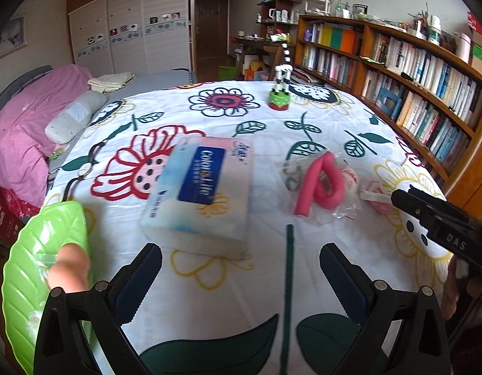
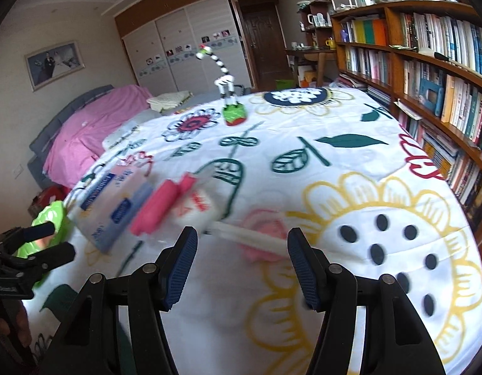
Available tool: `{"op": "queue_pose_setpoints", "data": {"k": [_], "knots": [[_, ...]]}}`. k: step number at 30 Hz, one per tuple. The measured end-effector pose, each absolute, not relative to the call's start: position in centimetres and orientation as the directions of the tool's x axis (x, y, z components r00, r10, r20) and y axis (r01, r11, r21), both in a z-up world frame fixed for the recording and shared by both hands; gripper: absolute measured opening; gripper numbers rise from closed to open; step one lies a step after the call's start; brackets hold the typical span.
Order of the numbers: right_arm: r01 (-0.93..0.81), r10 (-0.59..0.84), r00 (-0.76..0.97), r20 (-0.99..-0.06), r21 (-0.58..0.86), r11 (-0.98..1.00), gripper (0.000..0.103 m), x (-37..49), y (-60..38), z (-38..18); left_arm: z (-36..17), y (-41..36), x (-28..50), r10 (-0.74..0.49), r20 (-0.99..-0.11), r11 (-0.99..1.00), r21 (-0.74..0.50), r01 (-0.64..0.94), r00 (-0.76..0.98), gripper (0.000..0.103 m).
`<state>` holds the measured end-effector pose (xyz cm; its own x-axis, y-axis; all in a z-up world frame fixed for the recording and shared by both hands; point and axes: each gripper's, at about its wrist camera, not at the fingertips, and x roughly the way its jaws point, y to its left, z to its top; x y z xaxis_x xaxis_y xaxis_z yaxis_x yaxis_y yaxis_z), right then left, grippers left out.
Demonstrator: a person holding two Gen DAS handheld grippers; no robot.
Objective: Organize soft objects
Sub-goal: 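Move both tools back toward the pink foam roller and white strip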
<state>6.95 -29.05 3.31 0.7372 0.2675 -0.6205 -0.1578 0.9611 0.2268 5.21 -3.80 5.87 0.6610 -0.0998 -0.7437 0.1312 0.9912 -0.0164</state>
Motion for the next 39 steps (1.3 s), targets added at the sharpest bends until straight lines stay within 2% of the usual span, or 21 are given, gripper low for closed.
{"op": "queue_pose_setpoints", "data": {"k": [10,18,20,23,31,34,39], "knots": [[-0.17,0.243,0.703,-0.668,0.174,0.97,0.061,9.0,-31.4,1.9,5.3,-6.2,6.2,-0.105,-0.763,0.986,0.005,0.168,0.638,0.103],[-0.23,0.292,0.639,-0.711,0.186,0.955,0.061,9.6,-31.1,0.5,4.8,-7.1,6.8,-0.103,-0.774,0.984,0.01,0.175,0.625,0.103],[-0.252,0.307,0.627,-0.716,0.187,0.949,0.058,9.2,-30.8,0.6,4.7,-7.2,6.9,-0.102,-0.778,0.984,0.01,0.175,0.62,0.103],[-0.287,0.333,0.587,-0.738,0.195,0.938,0.048,8.2,-30.4,0.6,4.5,-7.3,7.1,-0.098,-0.78,0.985,0.015,0.175,0.619,0.103],[-0.395,0.42,0.505,-0.754,0.23,0.89,0.048,4.1,-29.3,1.3,4.5,-7.4,7.7,-0.088,-0.776,0.985,0.024,0.169,0.624,0.103],[-0.429,0.4,0.512,-0.76,0.178,0.886,0.048,3.5,-28.4,1.5,4.6,-7.6,7.9,-0.083,-0.774,0.985,0.032,0.17,0.627,0.103],[-0.481,0.293,0.606,-0.74,-0.046,0.876,0.048,4.0,-26.6,1.6,4.9,-7.8,8.1,-0.091,-0.774,0.985,0.021,0.17,0.627,0.103]]}}
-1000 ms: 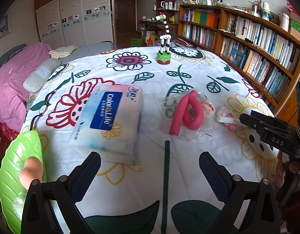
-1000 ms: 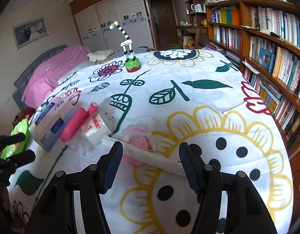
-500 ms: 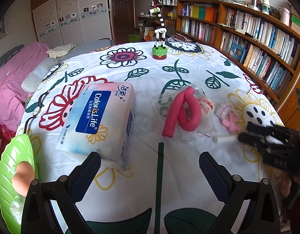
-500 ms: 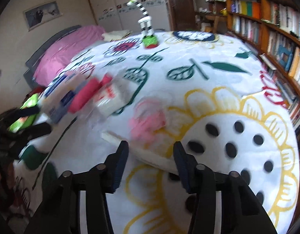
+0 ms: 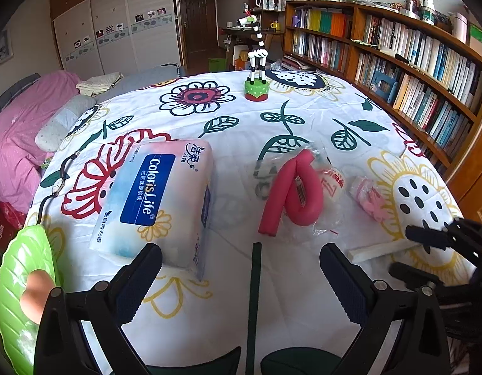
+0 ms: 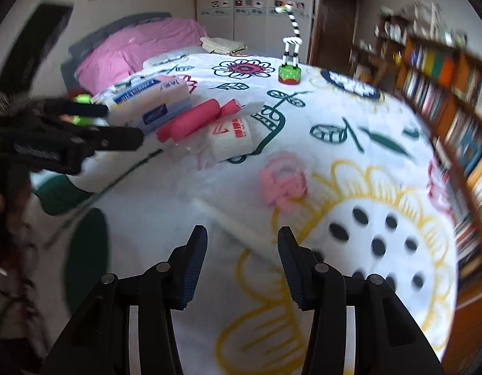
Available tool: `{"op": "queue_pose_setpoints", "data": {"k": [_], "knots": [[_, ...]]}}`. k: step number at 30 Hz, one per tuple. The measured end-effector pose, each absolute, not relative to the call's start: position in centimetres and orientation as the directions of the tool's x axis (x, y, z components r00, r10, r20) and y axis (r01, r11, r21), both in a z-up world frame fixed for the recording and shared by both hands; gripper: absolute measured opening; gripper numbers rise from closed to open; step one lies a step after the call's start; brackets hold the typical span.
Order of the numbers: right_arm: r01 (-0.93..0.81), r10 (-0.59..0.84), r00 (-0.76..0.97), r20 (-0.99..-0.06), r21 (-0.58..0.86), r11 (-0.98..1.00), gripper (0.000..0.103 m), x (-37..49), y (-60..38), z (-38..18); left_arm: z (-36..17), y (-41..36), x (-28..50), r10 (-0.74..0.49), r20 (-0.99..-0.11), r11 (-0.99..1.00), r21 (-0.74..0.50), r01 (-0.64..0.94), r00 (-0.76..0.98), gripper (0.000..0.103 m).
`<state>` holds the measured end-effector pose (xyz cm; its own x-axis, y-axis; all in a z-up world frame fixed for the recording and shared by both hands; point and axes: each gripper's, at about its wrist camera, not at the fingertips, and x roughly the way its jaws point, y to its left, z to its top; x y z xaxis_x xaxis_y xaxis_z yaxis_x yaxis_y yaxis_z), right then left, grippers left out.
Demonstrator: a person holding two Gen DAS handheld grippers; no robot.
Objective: Organize soft objects
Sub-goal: 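Move both tools back toward the pink foam roller and white strip, then grasp the pink foam roller with the left tool while the right tool grasps the white strip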
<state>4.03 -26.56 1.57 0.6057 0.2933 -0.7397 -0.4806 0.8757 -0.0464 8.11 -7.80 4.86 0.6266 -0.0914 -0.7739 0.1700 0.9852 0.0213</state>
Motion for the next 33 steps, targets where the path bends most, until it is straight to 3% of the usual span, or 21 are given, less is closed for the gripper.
{"op": "queue_pose_setpoints", "data": {"k": [5,7,10,17,19,21,24,33], "knots": [[-0.544,0.321,0.565,-0.76,-0.051,0.837,0.045,5.1,-26.0,0.2,5.1,-8.0,8.0,-0.099,-0.77,0.985,0.016,0.174,0.63,0.103],[-0.518,0.318,0.569,-0.759,-0.031,0.855,0.026,5.4,-26.4,0.3,5.2,-8.4,8.2,-0.105,-0.767,0.983,0.016,0.182,0.634,0.103],[-0.479,0.359,0.549,-0.755,0.068,0.875,0.017,5.6,-27.5,0.5,5.3,-8.9,8.5,-0.115,-0.764,0.981,0.014,0.194,0.635,0.103],[-0.351,0.433,0.565,-0.702,0.27,0.897,0.017,5.1,-30.9,1.3,5.2,-9.9,10.7,-0.21,-0.75,0.967,-0.065,0.247,0.627,0.102],[-0.343,0.453,0.57,-0.685,0.302,0.889,0.017,4.8,-31.4,1.6,5.2,-10.3,11.3,-0.229,-0.747,0.963,-0.08,0.257,0.624,0.093],[-0.331,0.45,0.581,-0.678,0.309,0.892,0.017,4.5,-31.7,1.8,5.0,-10.8,12.0,-0.249,-0.753,0.956,-0.09,0.279,0.609,0.074],[-0.314,0.456,0.584,-0.671,0.331,0.89,0.017,4.5,-31.8,1.6,4.3,-11.1,12.8,-0.258,-0.767,0.953,-0.101,0.286,0.588,0.054],[-0.288,0.457,0.599,-0.658,0.355,0.889,0.017,4.3,-31.9,1.5,4.0,-10.2,12.6,-0.289,-0.761,0.951,-0.157,0.268,0.581,0.046]]}}
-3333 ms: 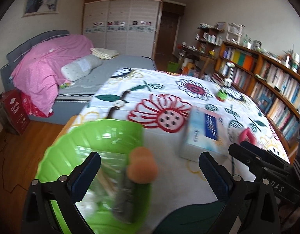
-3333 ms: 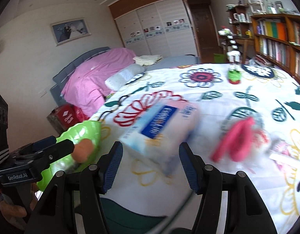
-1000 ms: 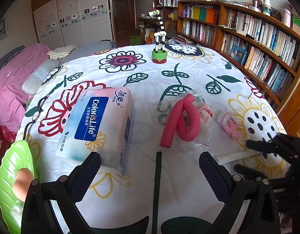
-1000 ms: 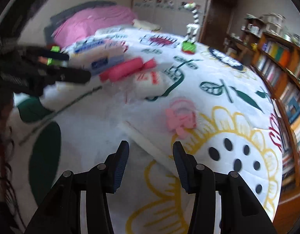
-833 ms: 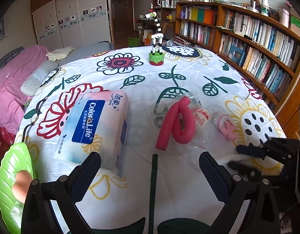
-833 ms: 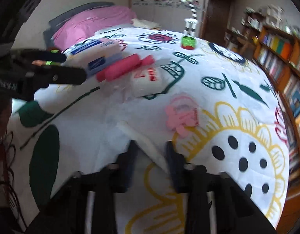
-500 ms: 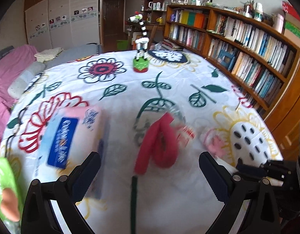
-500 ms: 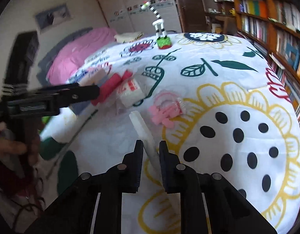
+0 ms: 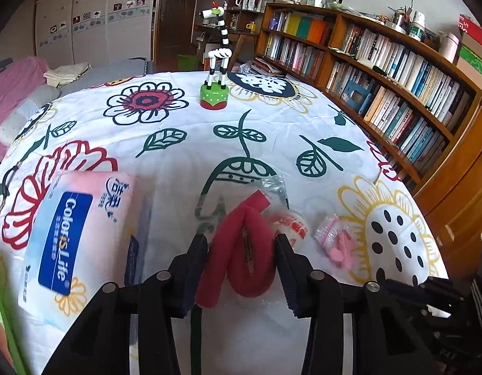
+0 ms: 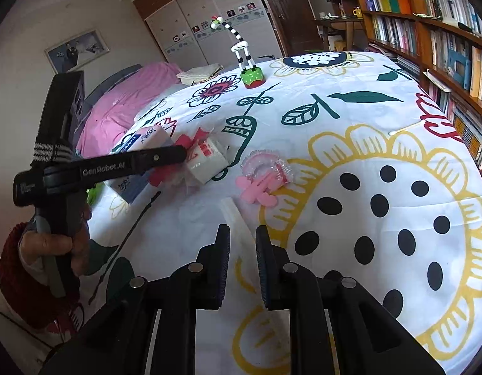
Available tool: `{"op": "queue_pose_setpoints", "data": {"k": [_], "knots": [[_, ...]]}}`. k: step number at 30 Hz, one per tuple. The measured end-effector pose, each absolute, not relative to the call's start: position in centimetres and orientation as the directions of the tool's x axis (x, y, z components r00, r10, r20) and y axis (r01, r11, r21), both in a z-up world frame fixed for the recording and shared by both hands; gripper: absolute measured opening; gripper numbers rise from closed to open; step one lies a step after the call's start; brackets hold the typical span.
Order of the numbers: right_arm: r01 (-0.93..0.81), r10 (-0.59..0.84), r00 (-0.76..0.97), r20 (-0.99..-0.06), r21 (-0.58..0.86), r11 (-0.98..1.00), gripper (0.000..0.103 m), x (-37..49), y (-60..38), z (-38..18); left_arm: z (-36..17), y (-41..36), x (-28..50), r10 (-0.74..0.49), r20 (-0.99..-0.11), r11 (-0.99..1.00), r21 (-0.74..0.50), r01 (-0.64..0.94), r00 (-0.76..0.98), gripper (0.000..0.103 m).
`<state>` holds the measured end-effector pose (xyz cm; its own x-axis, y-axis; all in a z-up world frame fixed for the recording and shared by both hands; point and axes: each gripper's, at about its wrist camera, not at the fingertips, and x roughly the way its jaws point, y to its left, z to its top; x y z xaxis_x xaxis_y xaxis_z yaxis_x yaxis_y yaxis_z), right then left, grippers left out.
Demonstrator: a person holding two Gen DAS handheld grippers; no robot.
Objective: Organize soft objects
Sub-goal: 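Grasp the pink foam roller with the left tool while the right tool grasps the white strip, then carry the pink roller into the green tray with the left tool and release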
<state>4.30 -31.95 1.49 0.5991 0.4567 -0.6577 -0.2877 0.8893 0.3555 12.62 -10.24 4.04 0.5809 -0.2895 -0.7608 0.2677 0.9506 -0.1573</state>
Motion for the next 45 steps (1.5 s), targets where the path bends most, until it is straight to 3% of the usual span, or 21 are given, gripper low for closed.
{"op": "queue_pose_setpoints", "data": {"k": [13,16,21,24,25,29,35,45], "knots": [[-0.288,0.41,0.609,-0.679,0.292,0.912,0.019,4.0,-31.1,1.5,5.3,-10.1,7.1,-0.311,-0.746,0.941,-0.155,0.301,0.589,0.046],[-0.303,0.383,0.592,-0.71,0.244,0.921,0.025,4.4,-30.4,1.0,5.3,-9.9,5.9,-0.306,-0.751,0.941,-0.146,0.304,0.586,0.046],[-0.325,0.298,0.604,-0.74,0.112,0.939,0.026,4.4,-28.5,0.4,4.3,-9.4,5.2,-0.28,-0.769,0.948,-0.13,0.289,0.574,0.047],[-0.315,0.263,0.616,-0.743,0.073,0.946,0.022,4.3,-28.1,0.3,3.6,-8.9,5.5,-0.264,-0.784,0.956,-0.136,0.26,0.562,0.047],[-0.307,0.257,0.617,-0.744,0.074,0.949,0.015,4.2,-28.2,0.3,3.5,-8.6,5.4,-0.264,-0.785,0.957,-0.14,0.254,0.56,0.047],[-0.256,0.368,0.586,-0.722,0.267,0.929,0.012,4.1,-30.3,0.6,3.7,-8.1,4.7,-0.261,-0.775,0.959,-0.137,0.25,0.576,0.047],[-0.223,0.47,0.586,-0.66,0.426,0.877,0.012,2.8,-31.6,1.3,4.4,-7.6,3.8,-0.269,-0.76,0.956,-0.139,0.257,0.592,0.047],[-0.278,0.54,0.6,-0.59,0.479,0.833,0.012,1.0,-28.8,3.4,5.8,-5.4,2.2,-0.268,-0.729,0.961,-0.153,0.231,0.63,0.047]]}}
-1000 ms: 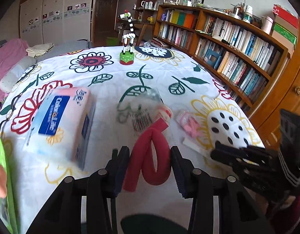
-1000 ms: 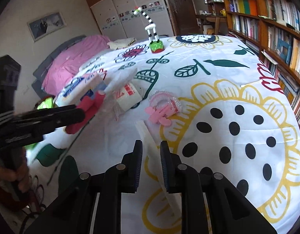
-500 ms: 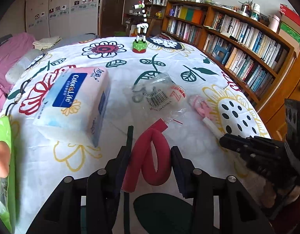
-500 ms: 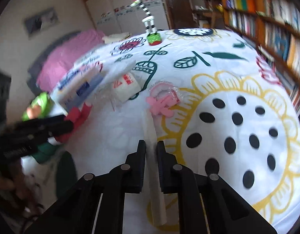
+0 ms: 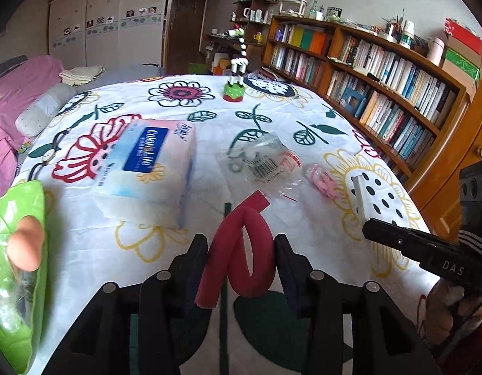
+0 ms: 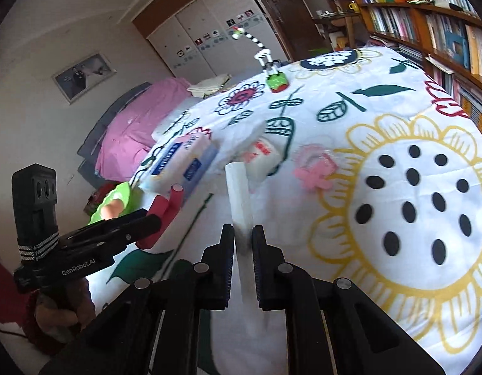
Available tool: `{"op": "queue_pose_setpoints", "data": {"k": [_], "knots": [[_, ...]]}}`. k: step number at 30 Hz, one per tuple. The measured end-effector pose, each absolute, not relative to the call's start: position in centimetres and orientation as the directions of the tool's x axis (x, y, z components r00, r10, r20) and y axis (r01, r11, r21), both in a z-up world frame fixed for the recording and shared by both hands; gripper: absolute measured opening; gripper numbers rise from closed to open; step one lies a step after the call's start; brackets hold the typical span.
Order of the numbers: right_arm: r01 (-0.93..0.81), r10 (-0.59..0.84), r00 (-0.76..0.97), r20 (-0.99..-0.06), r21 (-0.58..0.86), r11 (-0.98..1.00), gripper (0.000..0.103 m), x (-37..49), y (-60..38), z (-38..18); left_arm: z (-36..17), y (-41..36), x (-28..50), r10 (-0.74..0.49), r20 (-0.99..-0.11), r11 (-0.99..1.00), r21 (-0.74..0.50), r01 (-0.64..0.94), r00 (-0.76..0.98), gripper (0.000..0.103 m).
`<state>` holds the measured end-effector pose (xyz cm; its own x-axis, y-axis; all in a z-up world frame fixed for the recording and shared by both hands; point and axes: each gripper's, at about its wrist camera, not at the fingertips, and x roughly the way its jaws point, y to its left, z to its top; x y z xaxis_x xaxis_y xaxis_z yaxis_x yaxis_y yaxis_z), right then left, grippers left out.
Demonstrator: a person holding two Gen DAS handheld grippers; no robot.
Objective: Organize soft objects
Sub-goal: 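Carry the pink roller into the green tray with the left tool and release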
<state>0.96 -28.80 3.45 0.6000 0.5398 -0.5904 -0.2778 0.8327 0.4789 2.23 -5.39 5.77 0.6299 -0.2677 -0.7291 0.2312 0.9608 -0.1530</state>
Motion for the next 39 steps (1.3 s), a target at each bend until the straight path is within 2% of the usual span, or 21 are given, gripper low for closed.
{"op": "queue_pose_setpoints", "data": {"k": [13,15,19,21,26,32,34,35,36,39], "knots": [[-0.336,0.576,0.57,-0.586,0.473,0.814,0.013,1.1,-23.5,4.2,7.8,0.6,0.3,-0.199,-0.681,0.979,-0.161,0.121,0.704,0.047],[-0.318,0.516,0.6,-0.612,0.409,0.855,0.014,1.1,-23.0,4.2,8.0,1.6,0.0,-0.19,-0.675,0.981,-0.164,0.106,0.713,0.047],[-0.265,0.356,0.644,-0.677,0.239,0.934,0.028,1.3,-22.4,3.1,8.3,3.7,-0.7,-0.172,-0.66,0.982,-0.171,0.077,0.731,0.047],[-0.244,0.316,0.636,-0.704,0.205,0.948,0.031,1.8,-22.5,2.2,8.5,4.5,-0.9,-0.161,-0.655,0.983,-0.173,0.061,0.739,0.047],[-0.245,0.295,0.603,-0.741,0.18,0.953,0.033,2.4,-21.9,0.6,8.8,6.9,-1.3,-0.125,-0.642,0.984,-0.175,0.014,0.756,0.047],[-0.268,0.193,0.635,-0.748,0.02,0.963,0.034,2.2,-19.6,0.0,8.7,9.9,-1.7,-0.04,-0.634,0.987,-0.147,-0.069,0.772,0.048],[-0.268,0.177,0.641,-0.747,-0.001,0.963,0.032,2.1,-19.4,0.1,8.5,11.1,-1.7,-0.005,-0.632,0.985,-0.137,-0.106,0.775,0.049],[-0.265,0.172,0.643,-0.746,-0.007,0.964,0.029,2.1,-19.3,0.1,8.5,11.5,-1.8,0.016,-0.632,0.984,-0.128,-0.125,0.775,0.054],[-0.258,0.166,0.644,-0.747,-0.007,0.966,0.021,2.1,-19.4,0.1,8.3,11.9,-1.7,0.03,-0.632,0.983,-0.123,-0.138,0.774,0.063],[-0.238,0.219,0.624,-0.751,0.084,0.968,0.014,2.4,-20.2,0.4,8.1,13.5,-1.9,0.075,-0.627,0.975,-0.115,-0.188,0.775,0.081]]}}
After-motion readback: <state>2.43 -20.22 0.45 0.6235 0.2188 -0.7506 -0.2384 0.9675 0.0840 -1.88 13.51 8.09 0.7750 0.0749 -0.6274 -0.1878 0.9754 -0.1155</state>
